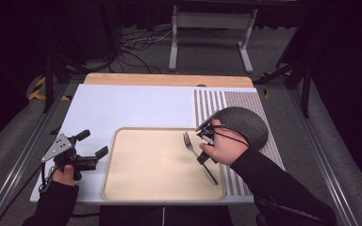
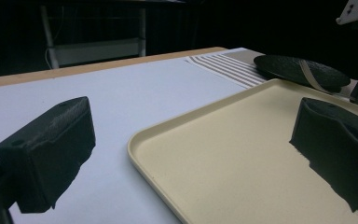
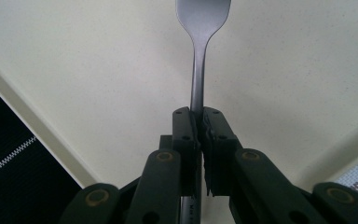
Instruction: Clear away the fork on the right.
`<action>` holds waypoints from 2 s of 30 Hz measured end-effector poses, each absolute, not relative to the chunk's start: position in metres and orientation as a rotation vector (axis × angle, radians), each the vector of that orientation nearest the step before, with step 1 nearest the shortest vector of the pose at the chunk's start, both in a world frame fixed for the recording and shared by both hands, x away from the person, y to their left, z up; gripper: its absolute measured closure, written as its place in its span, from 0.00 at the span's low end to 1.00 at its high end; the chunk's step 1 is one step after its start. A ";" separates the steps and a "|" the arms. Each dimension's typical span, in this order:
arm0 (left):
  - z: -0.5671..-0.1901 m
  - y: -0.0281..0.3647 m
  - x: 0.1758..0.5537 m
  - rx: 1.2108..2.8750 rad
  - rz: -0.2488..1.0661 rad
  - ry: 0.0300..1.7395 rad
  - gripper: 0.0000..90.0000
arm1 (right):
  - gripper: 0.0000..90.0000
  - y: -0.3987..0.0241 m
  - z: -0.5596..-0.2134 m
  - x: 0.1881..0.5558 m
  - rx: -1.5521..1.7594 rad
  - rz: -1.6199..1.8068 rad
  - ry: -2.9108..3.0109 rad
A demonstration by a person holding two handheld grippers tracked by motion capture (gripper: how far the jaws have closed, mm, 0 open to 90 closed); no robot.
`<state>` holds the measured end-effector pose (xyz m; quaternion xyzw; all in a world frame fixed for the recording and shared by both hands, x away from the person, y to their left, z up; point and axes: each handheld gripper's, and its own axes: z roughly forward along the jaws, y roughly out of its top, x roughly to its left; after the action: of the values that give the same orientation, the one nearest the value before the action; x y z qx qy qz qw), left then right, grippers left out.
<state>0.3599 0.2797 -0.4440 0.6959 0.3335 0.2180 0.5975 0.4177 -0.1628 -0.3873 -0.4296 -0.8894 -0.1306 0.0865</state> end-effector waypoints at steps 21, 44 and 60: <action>-0.445 0.279 0.360 1.614 0.508 0.771 0.00 | 0.94 -0.157 -0.408 0.422 -1.389 -0.306 -2.565; -0.444 0.279 0.360 1.616 0.511 0.771 0.00 | 0.72 -0.158 -0.407 0.423 -1.366 -0.374 -2.584; -0.444 0.279 0.360 1.616 0.511 0.772 0.00 | 0.19 -0.151 -0.399 0.425 -0.828 -0.880 -2.908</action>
<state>0.3601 0.2790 -0.4444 0.6962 0.3327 0.2203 0.5968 0.4247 -0.1506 -0.3987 -0.2628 -0.9235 -0.2794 -0.0038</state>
